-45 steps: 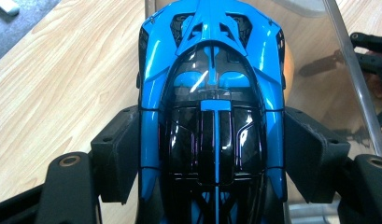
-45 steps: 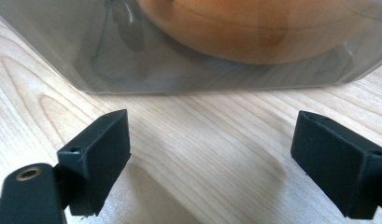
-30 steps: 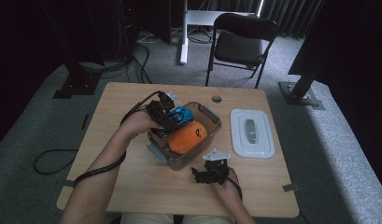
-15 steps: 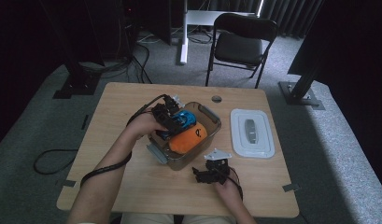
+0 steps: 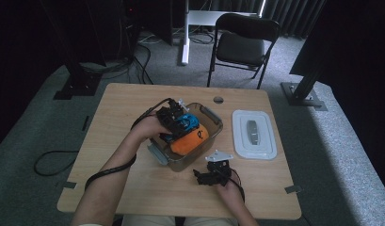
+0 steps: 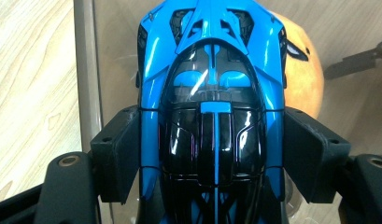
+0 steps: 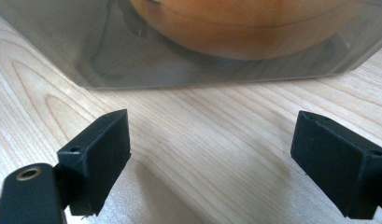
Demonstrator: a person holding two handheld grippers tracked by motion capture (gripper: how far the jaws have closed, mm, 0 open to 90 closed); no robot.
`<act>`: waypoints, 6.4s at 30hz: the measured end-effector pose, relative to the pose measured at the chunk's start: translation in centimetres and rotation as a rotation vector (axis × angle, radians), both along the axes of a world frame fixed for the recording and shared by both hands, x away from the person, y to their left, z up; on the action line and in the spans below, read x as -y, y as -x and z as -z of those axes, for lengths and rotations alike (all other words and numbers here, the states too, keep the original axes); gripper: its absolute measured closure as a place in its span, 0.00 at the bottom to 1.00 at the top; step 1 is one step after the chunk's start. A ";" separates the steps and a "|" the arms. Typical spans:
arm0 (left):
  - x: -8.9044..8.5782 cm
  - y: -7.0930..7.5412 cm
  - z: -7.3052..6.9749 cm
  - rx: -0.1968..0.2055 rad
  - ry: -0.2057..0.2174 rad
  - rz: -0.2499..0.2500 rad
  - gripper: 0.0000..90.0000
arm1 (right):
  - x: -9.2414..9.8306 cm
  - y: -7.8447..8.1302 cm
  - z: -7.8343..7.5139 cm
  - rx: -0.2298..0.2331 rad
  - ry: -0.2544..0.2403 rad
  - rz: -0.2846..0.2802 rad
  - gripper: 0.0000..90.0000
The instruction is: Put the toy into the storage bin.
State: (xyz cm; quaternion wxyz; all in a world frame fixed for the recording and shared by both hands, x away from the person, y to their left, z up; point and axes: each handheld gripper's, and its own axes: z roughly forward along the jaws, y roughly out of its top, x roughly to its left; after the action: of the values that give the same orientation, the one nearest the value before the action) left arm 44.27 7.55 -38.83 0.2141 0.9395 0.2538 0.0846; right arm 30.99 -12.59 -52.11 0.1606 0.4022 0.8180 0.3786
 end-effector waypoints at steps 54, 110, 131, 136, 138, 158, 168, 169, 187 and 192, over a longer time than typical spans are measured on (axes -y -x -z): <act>-13.1 -0.1 0.6 0.156 0.239 -0.251 0.03 | 1.3 -0.9 -1.0 -0.009 -0.043 0.037 0.13; -10.5 -1.6 9.5 0.078 0.278 -0.266 0.04 | 3.7 -3.9 -1.6 -0.035 -0.075 0.108 0.13; -8.1 4.2 9.1 0.114 0.278 -0.231 0.03 | 6.2 -3.0 -1.3 -0.007 -0.076 0.133 0.15; -7.4 5.3 8.8 0.109 0.259 -0.223 0.03 | 6.6 -2.8 -1.5 0.006 -0.051 0.146 0.16; -7.2 5.8 8.8 0.104 0.265 -0.218 0.03 | 7.0 -2.8 -1.5 0.001 -0.056 0.145 0.16; -3.0 9.8 9.3 0.132 0.249 -0.173 0.02 | 11.0 -2.2 -2.4 0.052 -0.050 0.202 0.16; -0.9 11.3 9.9 0.113 0.236 -0.090 0.00 | 13.8 -2.9 -3.2 0.015 -0.100 0.325 0.13; -0.9 11.4 10.0 0.116 0.237 -0.089 0.00 | 14.0 -3.0 -3.2 0.011 -0.095 0.319 0.13; -4.9 12.3 11.4 0.138 0.266 -0.127 0.00 | 16.4 -6.6 -1.9 0.014 -0.051 0.475 0.16; -6.3 12.6 11.8 0.142 0.265 -0.152 0.00 | 16.8 -6.8 -1.6 0.010 -0.041 0.486 0.19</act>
State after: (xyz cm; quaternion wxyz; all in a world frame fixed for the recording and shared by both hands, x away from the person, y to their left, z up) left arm 31.71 13.80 -50.58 0.3463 0.8728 0.3174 0.1325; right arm 37.80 -29.39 -50.53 0.2431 0.5885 0.6884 0.3474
